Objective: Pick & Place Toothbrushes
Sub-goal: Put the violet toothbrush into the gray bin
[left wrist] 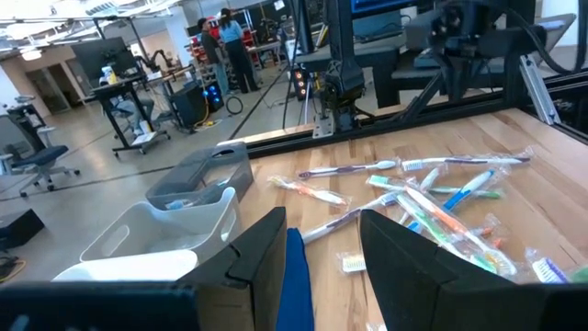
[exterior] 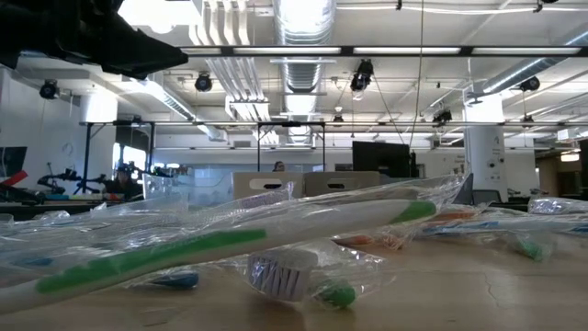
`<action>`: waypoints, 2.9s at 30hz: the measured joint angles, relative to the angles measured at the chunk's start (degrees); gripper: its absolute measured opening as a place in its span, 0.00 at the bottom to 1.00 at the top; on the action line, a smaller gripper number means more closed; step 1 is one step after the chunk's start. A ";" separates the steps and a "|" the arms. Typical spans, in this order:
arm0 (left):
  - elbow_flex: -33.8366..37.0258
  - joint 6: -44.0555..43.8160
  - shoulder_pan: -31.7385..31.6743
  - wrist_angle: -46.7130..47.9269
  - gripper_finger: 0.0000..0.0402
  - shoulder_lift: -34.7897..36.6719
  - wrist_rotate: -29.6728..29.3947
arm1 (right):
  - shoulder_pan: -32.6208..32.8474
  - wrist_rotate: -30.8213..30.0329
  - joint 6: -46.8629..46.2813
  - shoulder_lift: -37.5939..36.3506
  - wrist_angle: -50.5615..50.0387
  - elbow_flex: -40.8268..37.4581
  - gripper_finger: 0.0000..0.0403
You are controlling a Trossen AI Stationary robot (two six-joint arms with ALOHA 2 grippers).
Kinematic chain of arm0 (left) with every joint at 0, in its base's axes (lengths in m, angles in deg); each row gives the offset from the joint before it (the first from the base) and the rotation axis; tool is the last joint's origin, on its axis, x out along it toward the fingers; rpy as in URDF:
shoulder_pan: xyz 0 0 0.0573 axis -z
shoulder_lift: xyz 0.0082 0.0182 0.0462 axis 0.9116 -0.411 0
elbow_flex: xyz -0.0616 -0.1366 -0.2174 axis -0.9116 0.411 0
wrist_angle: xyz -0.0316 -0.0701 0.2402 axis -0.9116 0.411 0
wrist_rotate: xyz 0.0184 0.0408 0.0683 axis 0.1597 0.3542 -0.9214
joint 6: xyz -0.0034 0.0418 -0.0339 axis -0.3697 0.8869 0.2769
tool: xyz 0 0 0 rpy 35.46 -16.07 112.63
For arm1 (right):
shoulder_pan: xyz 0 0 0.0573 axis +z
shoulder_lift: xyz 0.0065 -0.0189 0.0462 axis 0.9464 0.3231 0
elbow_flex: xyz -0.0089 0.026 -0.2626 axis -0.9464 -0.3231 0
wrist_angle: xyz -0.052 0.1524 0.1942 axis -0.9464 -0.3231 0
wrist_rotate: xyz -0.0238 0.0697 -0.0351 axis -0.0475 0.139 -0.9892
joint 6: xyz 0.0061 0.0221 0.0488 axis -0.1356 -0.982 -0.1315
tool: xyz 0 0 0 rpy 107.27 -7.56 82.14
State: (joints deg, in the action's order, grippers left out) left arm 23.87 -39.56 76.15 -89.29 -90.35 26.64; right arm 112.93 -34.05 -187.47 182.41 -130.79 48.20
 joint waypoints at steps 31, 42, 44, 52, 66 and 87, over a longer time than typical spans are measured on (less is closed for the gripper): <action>0.01 0.00 0.01 1.22 0.37 0.00 0.01 | 3.28 1.68 -2.61 10.12 12.51 -0.90 0.57; 0.01 -0.33 0.01 1.31 0.37 0.00 0.01 | 3.27 3.26 -2.66 13.86 14.51 -0.96 0.66; 0.00 -0.35 0.01 1.31 0.37 0.00 0.02 | 3.27 3.79 -2.67 14.55 14.50 -0.98 0.67; 0.00 -0.39 -0.01 1.33 0.37 0.00 0.00 | 3.34 3.80 -2.45 16.74 14.67 -1.00 0.70; 0.00 -0.39 -0.01 1.36 0.37 0.00 0.01 | 3.34 3.56 -2.83 16.90 14.47 -1.00 0.48; 0.00 -0.39 0.01 1.38 0.37 0.00 0.00 | 3.47 3.52 -4.56 16.64 17.15 -3.72 0.05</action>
State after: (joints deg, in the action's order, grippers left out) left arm 23.87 -39.95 76.16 -87.91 -90.35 26.65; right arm 116.40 -30.54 -192.03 199.05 -113.63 44.48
